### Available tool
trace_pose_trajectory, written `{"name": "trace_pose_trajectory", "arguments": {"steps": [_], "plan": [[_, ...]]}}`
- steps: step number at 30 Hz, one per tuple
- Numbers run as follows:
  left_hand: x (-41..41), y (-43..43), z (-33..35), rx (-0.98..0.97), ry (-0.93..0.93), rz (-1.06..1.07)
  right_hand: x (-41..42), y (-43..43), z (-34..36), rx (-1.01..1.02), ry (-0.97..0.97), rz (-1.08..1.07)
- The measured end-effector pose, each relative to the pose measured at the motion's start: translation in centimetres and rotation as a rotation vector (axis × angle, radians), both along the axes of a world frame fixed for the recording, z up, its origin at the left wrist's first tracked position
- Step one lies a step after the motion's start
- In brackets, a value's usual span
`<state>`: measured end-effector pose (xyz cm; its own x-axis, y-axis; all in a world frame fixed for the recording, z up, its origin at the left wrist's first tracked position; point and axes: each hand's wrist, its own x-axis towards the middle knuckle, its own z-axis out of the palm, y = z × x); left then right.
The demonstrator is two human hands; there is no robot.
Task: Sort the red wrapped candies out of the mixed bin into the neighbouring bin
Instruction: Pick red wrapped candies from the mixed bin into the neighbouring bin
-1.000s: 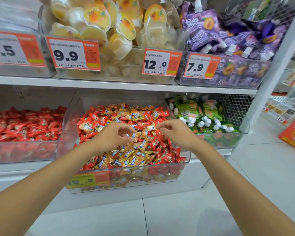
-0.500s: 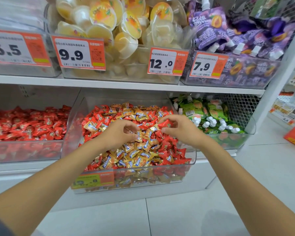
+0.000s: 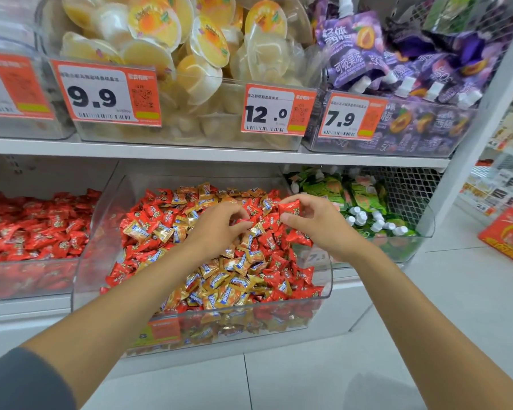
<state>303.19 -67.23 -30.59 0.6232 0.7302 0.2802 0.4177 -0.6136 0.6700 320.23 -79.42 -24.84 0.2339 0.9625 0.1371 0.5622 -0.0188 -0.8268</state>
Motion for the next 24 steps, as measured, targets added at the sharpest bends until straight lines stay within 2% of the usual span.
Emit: {"name": "trace_pose_trajectory", "arguments": {"steps": [2,6,9,10,14,16,24], "plan": [[0.6,-0.8,0.7,-0.069,-0.033,-0.065,0.4,-0.4,0.0,0.033,-0.006,-0.014],[1.9,-2.7,0.0,-0.196,0.142,-0.24,1.6,-1.7,0.4,0.091,-0.014,-0.088],[2.1,-3.3,-0.9,-0.068,0.335,-0.242,1.8,-2.7,0.4,0.106,-0.007,-0.116],[2.2,-3.5,-1.0,-0.063,0.322,-0.238,1.7,-3.0,0.4,0.099,-0.004,-0.118],[2.3,-3.7,-0.4,-0.187,0.058,-0.246,1.7,-3.6,0.2,0.095,-0.02,-0.12],[2.0,-3.5,0.1,-0.236,0.026,-0.283,1.9,-3.9,0.0,0.095,-0.019,-0.128],[1.7,-3.3,-0.5,-0.143,0.486,-0.485,1.7,-4.0,0.0,0.083,-0.001,-0.125]]}}
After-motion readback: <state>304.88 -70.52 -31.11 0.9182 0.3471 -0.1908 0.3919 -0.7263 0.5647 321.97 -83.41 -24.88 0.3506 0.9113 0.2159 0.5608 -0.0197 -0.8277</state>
